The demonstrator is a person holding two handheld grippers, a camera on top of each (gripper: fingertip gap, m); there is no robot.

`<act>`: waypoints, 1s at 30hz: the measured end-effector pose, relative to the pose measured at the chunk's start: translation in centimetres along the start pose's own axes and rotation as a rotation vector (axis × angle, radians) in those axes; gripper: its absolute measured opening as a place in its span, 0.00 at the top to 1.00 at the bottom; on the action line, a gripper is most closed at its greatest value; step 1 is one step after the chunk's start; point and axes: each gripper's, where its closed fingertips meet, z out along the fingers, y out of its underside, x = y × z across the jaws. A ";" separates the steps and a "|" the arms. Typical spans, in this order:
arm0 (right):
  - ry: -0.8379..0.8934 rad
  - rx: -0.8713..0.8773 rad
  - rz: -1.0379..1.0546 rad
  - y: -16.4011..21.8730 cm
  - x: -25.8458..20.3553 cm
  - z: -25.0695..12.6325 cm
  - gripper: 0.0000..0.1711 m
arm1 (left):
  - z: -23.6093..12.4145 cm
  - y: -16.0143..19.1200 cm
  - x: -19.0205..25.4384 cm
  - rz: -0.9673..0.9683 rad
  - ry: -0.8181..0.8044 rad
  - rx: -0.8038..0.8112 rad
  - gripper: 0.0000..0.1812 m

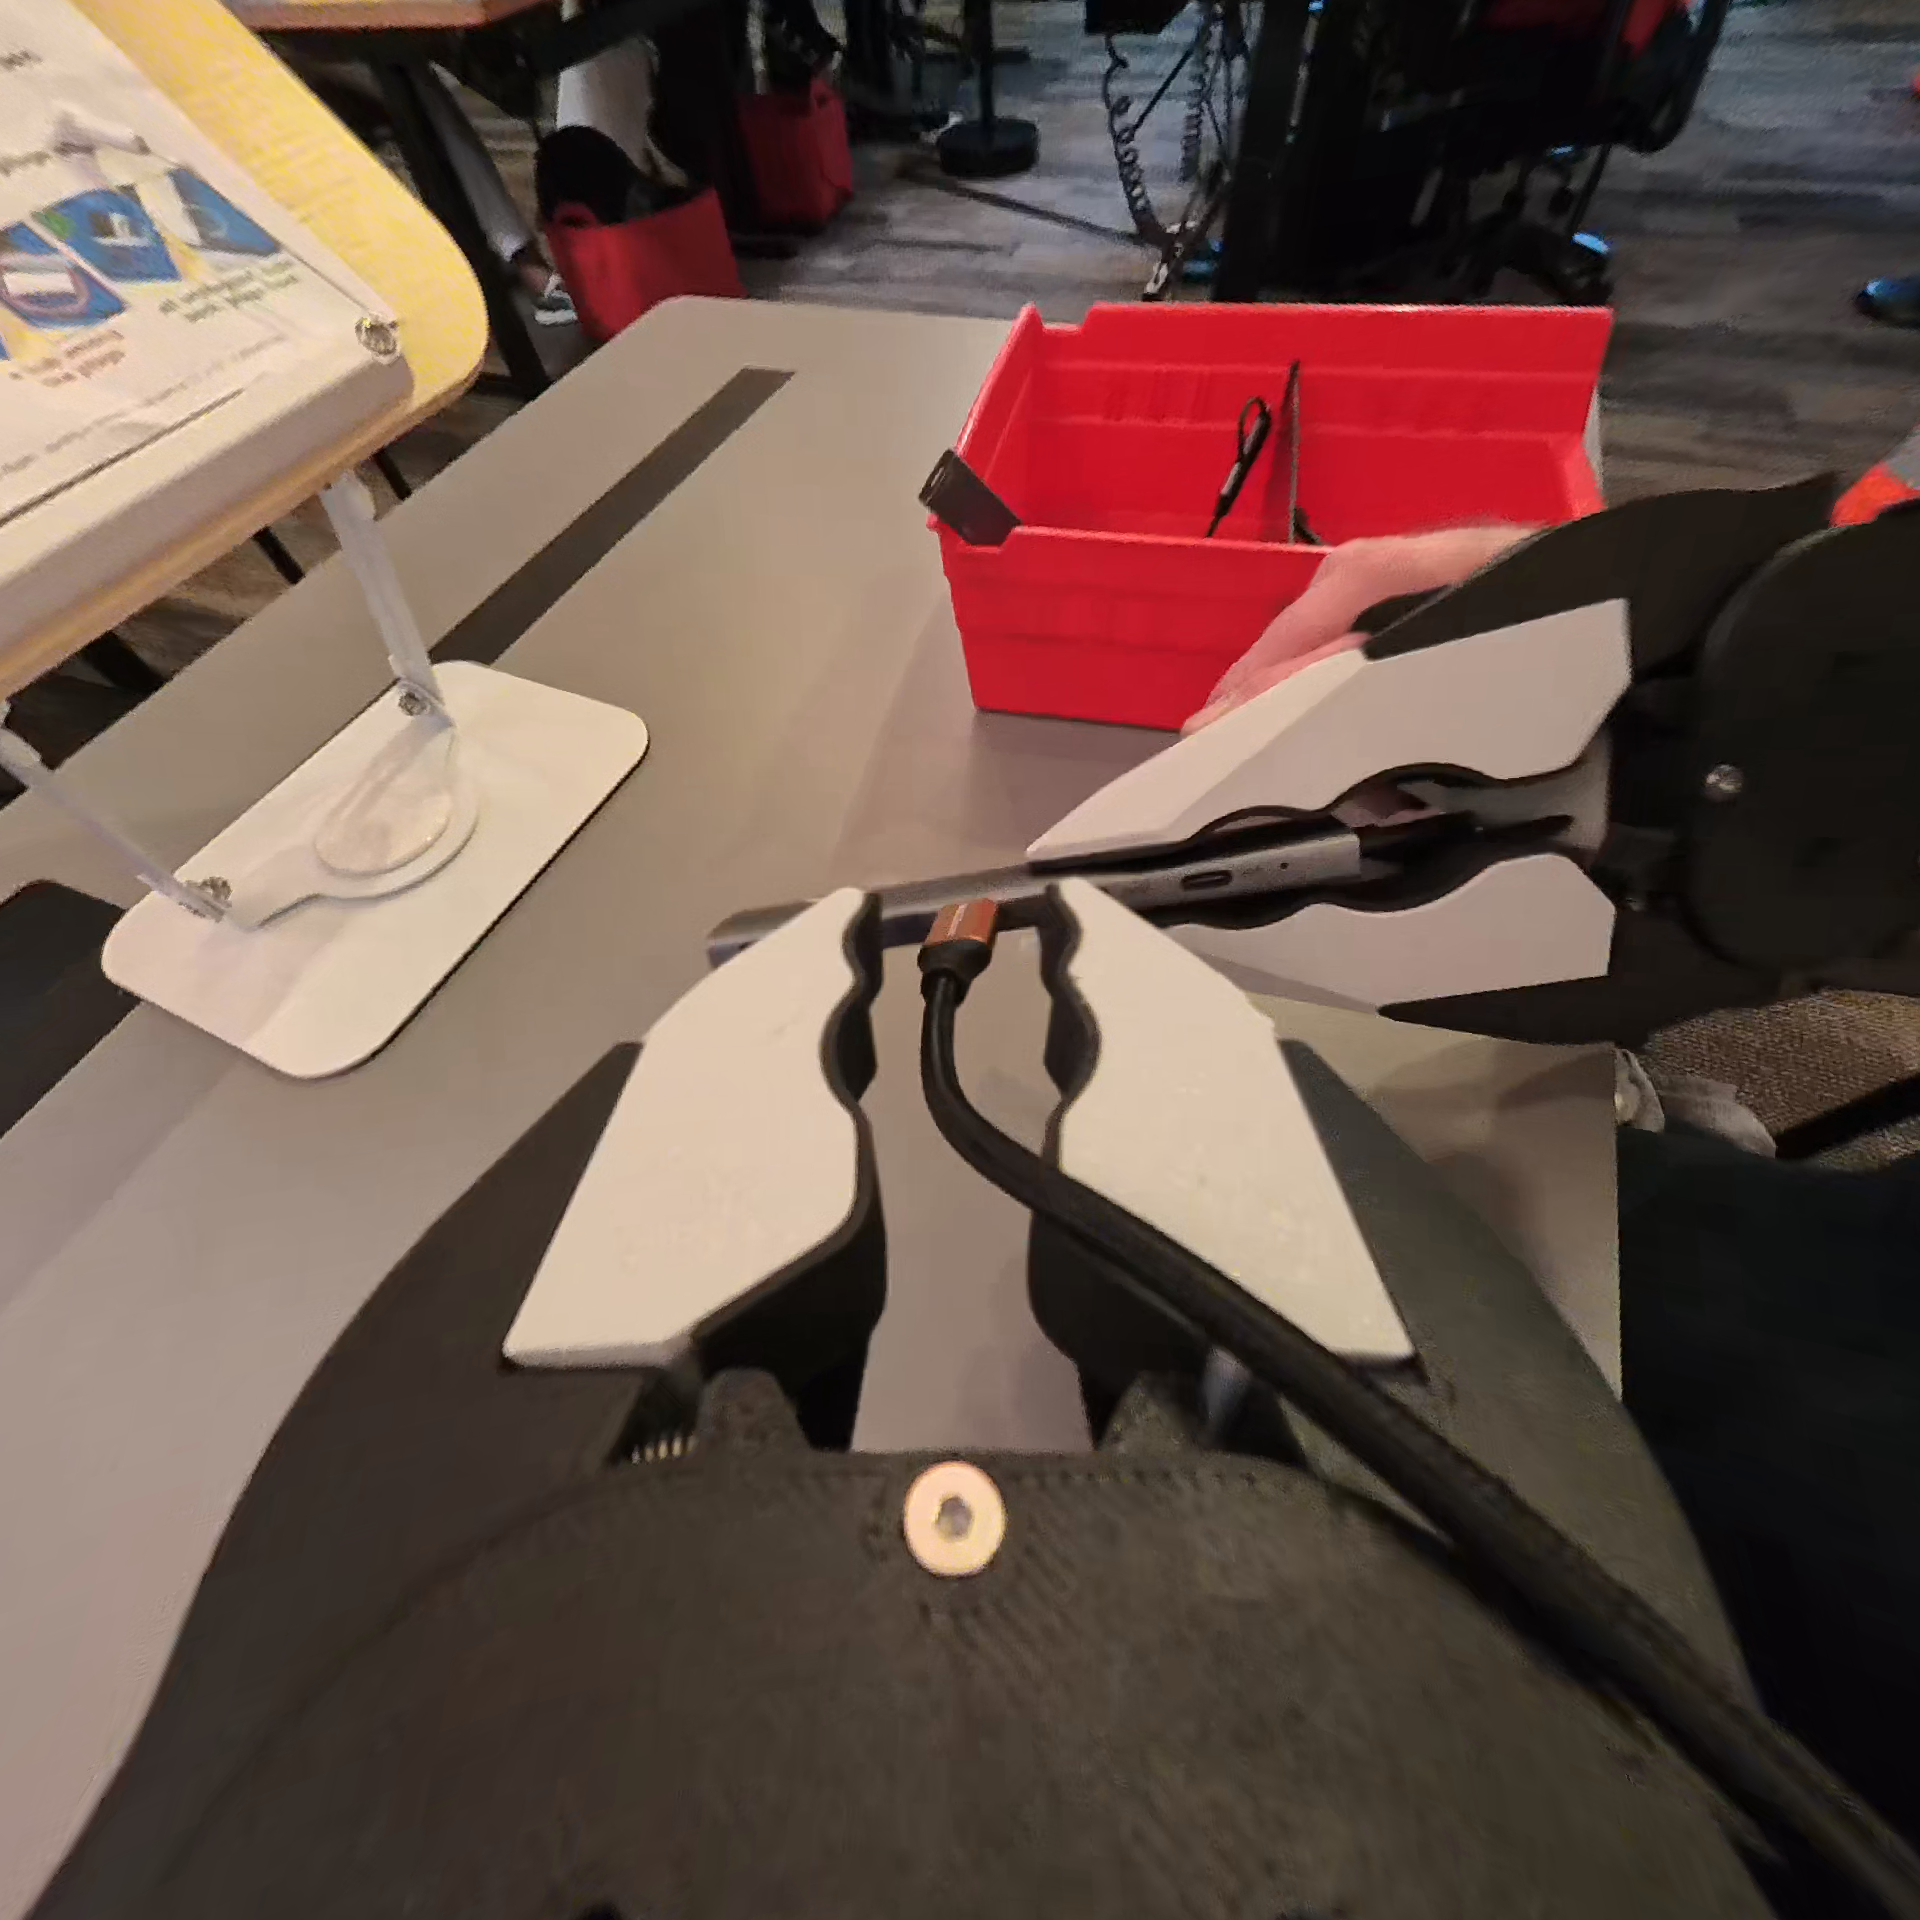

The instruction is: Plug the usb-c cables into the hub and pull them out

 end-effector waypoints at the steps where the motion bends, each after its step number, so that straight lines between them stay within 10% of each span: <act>1: 0.009 -0.006 -0.027 0.0 0.0 -0.1 0.96 | 0.1 0.3 -0.2 -0.007 -0.021 -0.028 0.88; 30: 0.068 0.006 -0.223 -1.1 0.6 -0.7 0.96 | -0.5 -0.4 0.7 -0.137 0.006 0.087 0.93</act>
